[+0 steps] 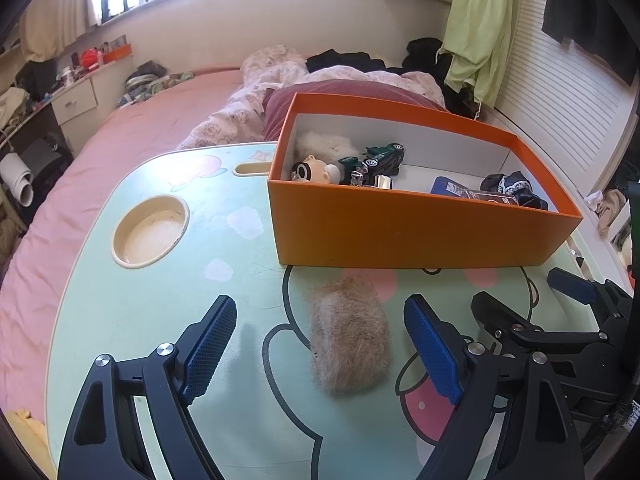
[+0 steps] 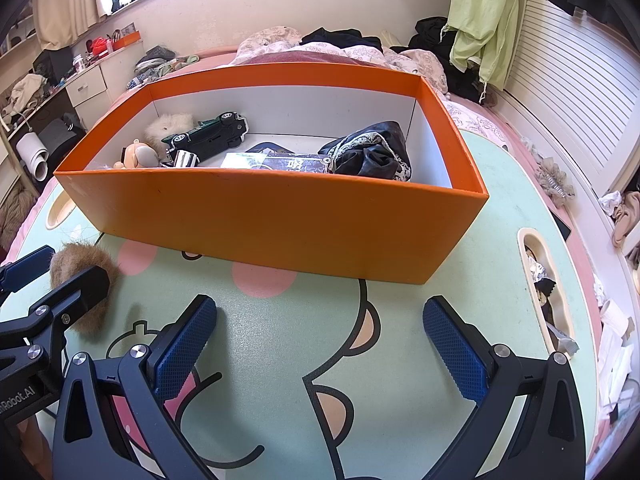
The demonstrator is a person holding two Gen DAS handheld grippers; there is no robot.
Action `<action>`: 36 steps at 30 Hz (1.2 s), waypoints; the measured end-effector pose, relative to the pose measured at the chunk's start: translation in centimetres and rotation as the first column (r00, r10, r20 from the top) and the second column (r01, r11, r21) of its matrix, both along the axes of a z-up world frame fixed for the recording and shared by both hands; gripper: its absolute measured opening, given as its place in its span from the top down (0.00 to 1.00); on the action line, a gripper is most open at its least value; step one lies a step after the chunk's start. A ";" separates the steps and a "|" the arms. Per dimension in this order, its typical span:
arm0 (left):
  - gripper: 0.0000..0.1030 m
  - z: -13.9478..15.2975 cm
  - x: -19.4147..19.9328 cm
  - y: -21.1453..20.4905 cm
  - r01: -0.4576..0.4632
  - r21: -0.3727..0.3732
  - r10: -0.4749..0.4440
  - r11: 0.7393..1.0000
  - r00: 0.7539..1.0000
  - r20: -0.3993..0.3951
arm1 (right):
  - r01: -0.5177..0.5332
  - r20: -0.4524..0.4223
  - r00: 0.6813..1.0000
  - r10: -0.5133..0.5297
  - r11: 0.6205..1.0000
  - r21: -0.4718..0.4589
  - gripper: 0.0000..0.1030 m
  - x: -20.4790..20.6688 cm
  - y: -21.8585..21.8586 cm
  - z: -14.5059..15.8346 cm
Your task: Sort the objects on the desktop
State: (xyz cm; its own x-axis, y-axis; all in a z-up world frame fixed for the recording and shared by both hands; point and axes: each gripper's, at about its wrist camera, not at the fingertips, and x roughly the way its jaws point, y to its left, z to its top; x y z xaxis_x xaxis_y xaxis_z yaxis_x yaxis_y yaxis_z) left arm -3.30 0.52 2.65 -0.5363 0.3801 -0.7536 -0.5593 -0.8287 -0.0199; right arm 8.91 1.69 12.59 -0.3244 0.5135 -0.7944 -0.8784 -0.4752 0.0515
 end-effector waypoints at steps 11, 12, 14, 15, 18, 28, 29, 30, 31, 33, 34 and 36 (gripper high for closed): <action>0.17 -0.2 -0.1 0.1 0.008 -0.004 -0.008 1.000 1.000 0.001 | 0.001 0.000 1.000 -0.001 1.000 -0.001 0.00 -0.1 0.0 0.0; 0.17 -0.2 -0.1 0.1 0.009 -0.004 -0.009 1.000 1.000 0.002 | 0.001 0.000 1.000 -0.001 1.000 0.000 0.00 0.0 0.0 0.0; 0.17 -0.2 -0.1 0.1 0.010 -0.005 -0.010 1.000 1.000 0.003 | 0.001 0.000 1.000 -0.001 1.000 -0.001 0.00 0.0 0.0 -0.1; 0.17 -0.2 -0.1 0.1 0.012 -0.006 -0.012 1.000 1.000 0.003 | 0.001 0.000 1.000 -0.001 1.000 0.000 0.00 0.0 0.0 -0.1; 0.17 -0.2 0.0 0.2 0.015 -0.008 -0.015 1.000 1.000 0.001 | 0.002 0.000 1.000 -0.002 1.000 -0.001 0.00 0.0 0.0 -0.1; 0.17 -0.3 0.0 0.0 0.022 -0.008 -0.022 1.000 1.000 0.002 | 0.002 0.000 1.000 -0.002 1.000 -0.001 0.00 0.0 0.0 0.0; 0.17 -0.3 0.0 0.0 0.022 -0.008 -0.022 1.000 1.000 0.002 | 0.003 0.000 1.000 -0.003 1.000 -0.001 0.00 0.1 0.0 0.0; 0.17 -0.3 0.0 0.0 0.024 -0.008 -0.024 1.000 1.000 0.003 | 0.003 0.000 1.000 -0.003 1.000 -0.001 0.00 0.1 0.0 0.0; 0.17 -0.3 0.0 0.0 0.024 -0.008 -0.024 1.000 1.000 0.002 | 0.003 0.000 1.000 -0.003 1.000 -0.001 0.00 0.1 0.0 0.0; 0.17 -0.3 0.0 0.0 0.025 -0.008 -0.025 1.000 1.000 0.002 | 0.003 0.000 1.000 -0.003 1.000 0.000 0.00 0.1 0.0 0.0; 0.17 -0.3 0.0 0.0 0.026 -0.008 -0.026 1.000 1.000 0.002 | 0.003 0.000 1.000 -0.003 1.000 0.000 0.00 0.1 0.0 0.0; 0.17 -0.3 0.0 0.0 0.028 -0.008 -0.028 1.000 1.000 0.002 | 0.003 -0.001 1.000 -0.003 1.000 -0.001 0.00 0.1 0.0 -0.1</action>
